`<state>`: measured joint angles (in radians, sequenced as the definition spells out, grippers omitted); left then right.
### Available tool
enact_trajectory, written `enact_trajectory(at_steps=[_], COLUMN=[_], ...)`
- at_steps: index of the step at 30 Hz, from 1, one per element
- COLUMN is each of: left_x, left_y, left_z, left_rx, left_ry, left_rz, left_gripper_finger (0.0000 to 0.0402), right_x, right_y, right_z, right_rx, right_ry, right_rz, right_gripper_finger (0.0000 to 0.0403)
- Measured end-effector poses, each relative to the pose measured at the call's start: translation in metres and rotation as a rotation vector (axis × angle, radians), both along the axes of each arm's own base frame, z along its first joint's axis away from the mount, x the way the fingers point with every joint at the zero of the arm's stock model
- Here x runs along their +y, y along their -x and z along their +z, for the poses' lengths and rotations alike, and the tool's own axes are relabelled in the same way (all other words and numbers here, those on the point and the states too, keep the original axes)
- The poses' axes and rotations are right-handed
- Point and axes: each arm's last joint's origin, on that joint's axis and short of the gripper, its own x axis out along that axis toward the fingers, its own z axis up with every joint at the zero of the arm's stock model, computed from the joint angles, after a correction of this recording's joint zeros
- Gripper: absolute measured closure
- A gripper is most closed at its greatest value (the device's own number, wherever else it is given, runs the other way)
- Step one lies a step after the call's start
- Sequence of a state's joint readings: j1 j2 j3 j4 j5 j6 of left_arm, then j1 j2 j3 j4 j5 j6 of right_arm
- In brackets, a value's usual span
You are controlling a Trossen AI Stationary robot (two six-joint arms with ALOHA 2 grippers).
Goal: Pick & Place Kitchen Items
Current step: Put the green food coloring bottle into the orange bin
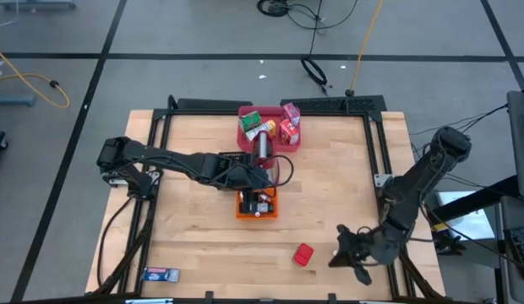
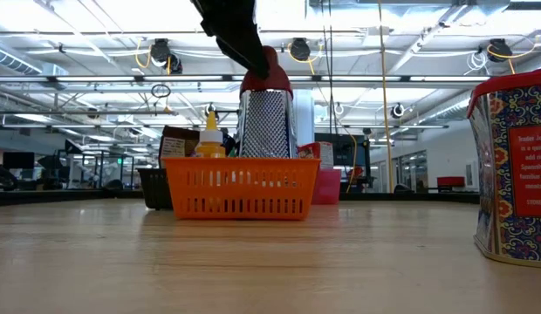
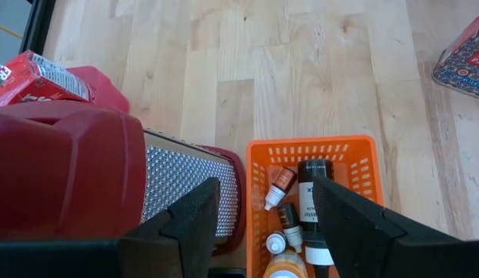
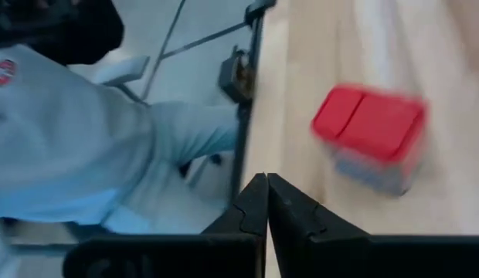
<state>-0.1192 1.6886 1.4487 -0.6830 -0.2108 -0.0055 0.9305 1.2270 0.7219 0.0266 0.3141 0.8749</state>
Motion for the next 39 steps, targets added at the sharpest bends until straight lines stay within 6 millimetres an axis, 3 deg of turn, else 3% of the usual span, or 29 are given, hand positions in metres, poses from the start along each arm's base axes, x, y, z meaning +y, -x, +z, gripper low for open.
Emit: enact_trajectory(at_steps=[5,13,21,33,39], left_x=[0.000,0.000,0.000,0.000,0.000], left_y=[0.000,0.000,0.000,-0.001,-0.001], left_z=[0.000,0.000,0.000,0.000,0.000], left_rx=[0.000,-0.006,-0.006,-0.007,-0.007], left_ry=[0.000,0.000,0.001,0.001,0.001], left_rz=[0.000,0.000,0.000,0.000,0.000], left_gripper_finger=[0.0190,0.0190,0.0190,0.0190,0.0190], right_x=[0.009,-0.003,-0.010,-0.018,-0.018], right_y=[0.014,0.022,0.020,0.018,0.018], right_z=[-0.002,-0.018,-0.023,-0.027,-0.027], right_rx=[0.081,0.268,0.328,0.380,0.380], right_ry=[-0.077,-0.015,0.010,0.021,0.021], right_rz=[-0.015,-0.150,-0.218,-0.290,-0.290], right_gripper_finger=[0.0402,0.0401,0.0393,0.0282,0.0248])
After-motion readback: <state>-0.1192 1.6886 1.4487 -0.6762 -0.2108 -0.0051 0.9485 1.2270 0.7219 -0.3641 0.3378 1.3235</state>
